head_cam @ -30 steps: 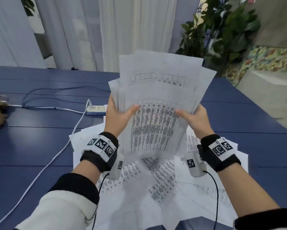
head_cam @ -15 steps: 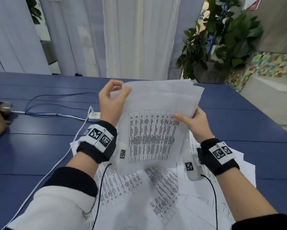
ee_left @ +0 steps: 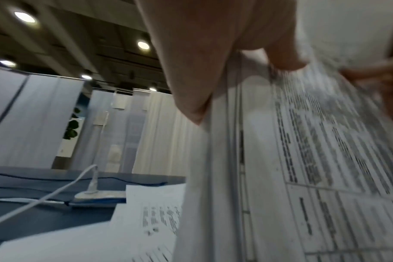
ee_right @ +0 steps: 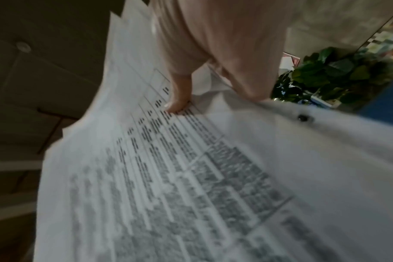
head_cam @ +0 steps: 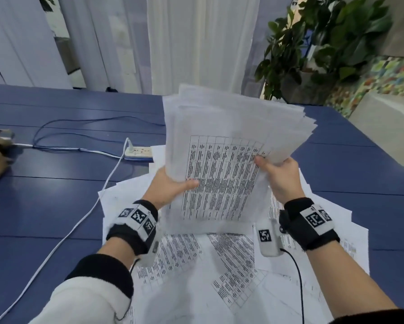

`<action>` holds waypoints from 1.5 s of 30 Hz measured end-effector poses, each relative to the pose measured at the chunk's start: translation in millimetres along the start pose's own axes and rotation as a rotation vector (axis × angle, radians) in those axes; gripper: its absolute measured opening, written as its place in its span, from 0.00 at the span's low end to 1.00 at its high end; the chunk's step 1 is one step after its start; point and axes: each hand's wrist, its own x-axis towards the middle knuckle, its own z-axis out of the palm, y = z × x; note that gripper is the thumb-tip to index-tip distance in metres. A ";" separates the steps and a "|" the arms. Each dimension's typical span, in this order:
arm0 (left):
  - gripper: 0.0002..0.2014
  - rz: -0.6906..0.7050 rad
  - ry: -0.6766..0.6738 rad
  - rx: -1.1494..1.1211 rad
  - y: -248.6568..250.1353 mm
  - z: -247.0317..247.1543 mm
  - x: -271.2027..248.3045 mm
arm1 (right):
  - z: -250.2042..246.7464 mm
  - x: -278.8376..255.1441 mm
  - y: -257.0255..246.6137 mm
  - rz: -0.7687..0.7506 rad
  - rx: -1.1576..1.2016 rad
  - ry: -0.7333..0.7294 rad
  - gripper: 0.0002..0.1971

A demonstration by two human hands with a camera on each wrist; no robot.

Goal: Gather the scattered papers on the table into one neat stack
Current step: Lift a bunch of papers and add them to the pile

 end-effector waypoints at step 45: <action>0.25 -0.389 0.416 -0.010 -149.0 -69.4 -45.7 | 59.8 -42.8 147.8 0.632 -0.499 -0.394 0.22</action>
